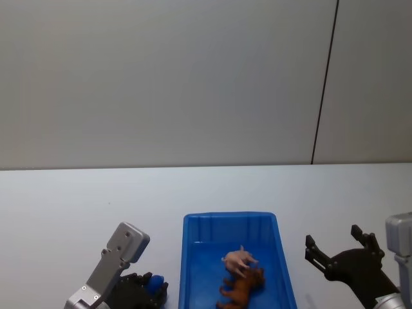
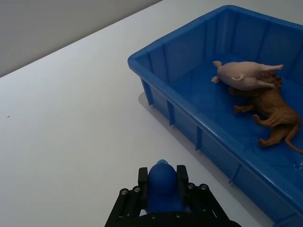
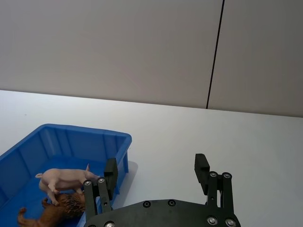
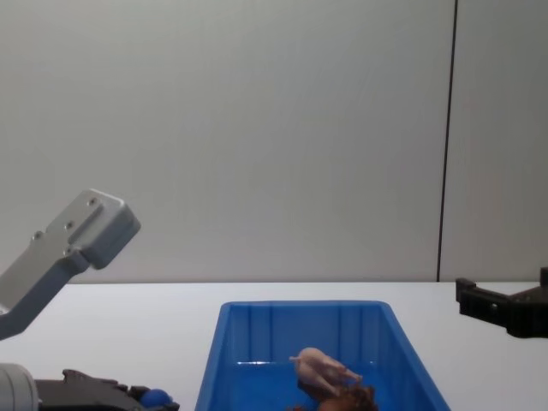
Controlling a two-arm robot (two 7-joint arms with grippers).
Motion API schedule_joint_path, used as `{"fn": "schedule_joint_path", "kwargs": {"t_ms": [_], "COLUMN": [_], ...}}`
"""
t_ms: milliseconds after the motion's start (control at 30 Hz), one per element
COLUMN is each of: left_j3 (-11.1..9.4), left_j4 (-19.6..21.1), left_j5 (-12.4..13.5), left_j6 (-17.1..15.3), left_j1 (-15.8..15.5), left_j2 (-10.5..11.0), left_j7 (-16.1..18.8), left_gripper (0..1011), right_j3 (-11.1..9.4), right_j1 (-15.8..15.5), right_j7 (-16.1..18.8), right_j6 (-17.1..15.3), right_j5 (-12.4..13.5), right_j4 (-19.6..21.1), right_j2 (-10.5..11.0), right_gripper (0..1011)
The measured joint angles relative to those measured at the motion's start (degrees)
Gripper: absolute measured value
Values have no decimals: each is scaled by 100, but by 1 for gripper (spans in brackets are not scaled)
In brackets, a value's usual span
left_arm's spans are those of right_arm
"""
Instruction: Pick up the two dolls from the table and place them into the box.
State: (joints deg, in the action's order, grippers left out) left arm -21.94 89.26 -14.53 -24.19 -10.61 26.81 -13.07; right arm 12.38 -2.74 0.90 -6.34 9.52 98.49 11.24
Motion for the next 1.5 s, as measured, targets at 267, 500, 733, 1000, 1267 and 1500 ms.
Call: {"fn": "schedule_joint_path", "kwargs": {"t_ms": [267, 500, 733, 1000, 1267, 1500], "left_j3": [10, 51, 108, 220, 271, 270], "left_j4": [-38, 16, 172, 522, 757, 836], "left_j5": [-4, -90, -157, -177, -174, -177], "left_j6": [109, 266, 424, 618, 771, 896], "left_j1": [3, 20, 27, -9, -109, -217], "left_j2": [-8, 1, 40, 115, 138, 95], "left_j7": [-21, -24, -9, 4, -265, -623], "left_gripper": [259, 216, 179, 134, 85, 75], "right_j3": [0, 0, 0, 0, 0, 0], "right_j1": [0, 0, 0, 0, 0, 0], "right_j7": [0, 0, 0, 0, 0, 0], "right_j6": [0, 0, 0, 0, 0, 0], "right_j5": [0, 0, 0, 0, 0, 0], "right_j4": [0, 0, 0, 0, 0, 0], "right_j2": [0, 0, 0, 0, 0, 0], "right_gripper": [1001, 1001, 1001, 1001, 1001, 1001]}}
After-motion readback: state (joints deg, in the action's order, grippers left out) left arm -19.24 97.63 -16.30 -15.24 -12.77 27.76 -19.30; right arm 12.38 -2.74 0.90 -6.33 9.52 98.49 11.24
